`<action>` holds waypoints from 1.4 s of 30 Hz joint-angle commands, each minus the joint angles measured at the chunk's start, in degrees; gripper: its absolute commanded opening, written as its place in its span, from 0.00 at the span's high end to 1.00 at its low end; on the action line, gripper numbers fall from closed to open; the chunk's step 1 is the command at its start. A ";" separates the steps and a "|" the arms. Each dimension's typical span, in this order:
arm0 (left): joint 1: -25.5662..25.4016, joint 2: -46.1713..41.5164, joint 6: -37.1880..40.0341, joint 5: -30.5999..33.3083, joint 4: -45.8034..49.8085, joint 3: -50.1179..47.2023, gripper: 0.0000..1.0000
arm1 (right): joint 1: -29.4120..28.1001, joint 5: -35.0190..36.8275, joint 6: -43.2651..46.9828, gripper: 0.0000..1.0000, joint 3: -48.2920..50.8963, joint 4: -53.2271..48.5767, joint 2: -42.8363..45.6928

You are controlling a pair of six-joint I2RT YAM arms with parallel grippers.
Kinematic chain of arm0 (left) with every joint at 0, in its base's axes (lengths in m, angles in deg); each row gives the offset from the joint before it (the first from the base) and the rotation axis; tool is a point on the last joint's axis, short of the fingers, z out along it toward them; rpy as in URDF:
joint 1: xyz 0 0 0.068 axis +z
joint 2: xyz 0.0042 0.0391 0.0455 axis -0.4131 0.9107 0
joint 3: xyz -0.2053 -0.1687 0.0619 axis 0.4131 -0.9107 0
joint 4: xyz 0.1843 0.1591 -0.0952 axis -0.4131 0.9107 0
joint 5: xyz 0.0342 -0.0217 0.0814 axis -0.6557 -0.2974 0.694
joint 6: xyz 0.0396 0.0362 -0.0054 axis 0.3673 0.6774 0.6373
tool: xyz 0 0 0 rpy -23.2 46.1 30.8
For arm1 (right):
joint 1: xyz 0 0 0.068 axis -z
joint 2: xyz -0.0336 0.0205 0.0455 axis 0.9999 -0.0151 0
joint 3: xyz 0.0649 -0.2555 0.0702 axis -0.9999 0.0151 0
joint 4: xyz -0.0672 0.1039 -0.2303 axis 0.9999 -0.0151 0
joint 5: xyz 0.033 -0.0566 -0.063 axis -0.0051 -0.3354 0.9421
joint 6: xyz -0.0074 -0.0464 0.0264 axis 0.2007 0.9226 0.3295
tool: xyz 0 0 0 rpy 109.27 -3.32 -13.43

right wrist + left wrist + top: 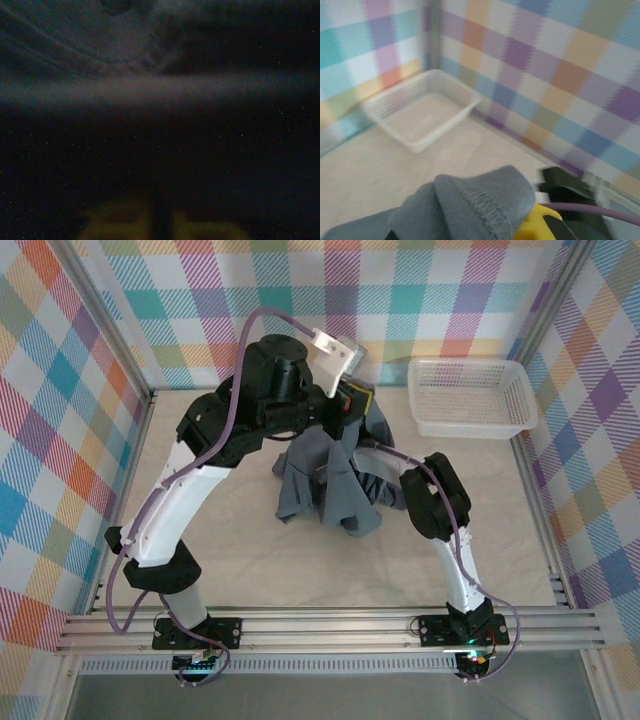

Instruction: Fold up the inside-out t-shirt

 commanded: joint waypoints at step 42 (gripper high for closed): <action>30.31 -4.23 -19.11 -0.91 -16.56 -61.91 0.21 | 4.09 -8.87 -2.03 1.00 18.04 12.52 47.14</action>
